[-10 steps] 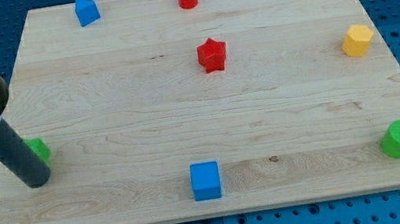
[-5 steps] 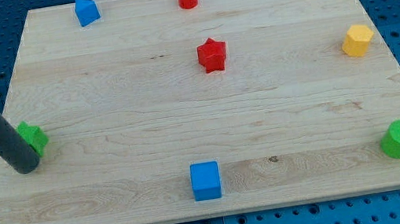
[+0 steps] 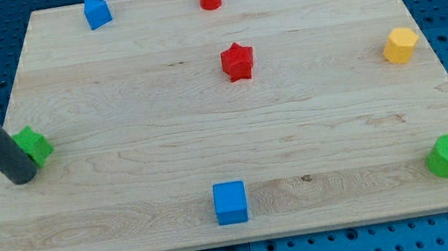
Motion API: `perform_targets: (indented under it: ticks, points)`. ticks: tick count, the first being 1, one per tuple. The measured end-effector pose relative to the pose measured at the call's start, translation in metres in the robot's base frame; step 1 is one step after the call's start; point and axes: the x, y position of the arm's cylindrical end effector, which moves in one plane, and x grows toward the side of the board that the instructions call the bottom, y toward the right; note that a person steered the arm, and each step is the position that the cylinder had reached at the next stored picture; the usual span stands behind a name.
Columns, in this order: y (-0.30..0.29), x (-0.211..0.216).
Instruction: Slide the green star left center of the board
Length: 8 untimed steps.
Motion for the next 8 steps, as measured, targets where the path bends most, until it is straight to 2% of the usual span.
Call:
perform_targets:
  ticks: [2,6,7,8]
  points:
    - [0.000,-0.013]
    - [0.000,-0.071]
    - [0.028,-0.051]
    - [0.091,-0.018]
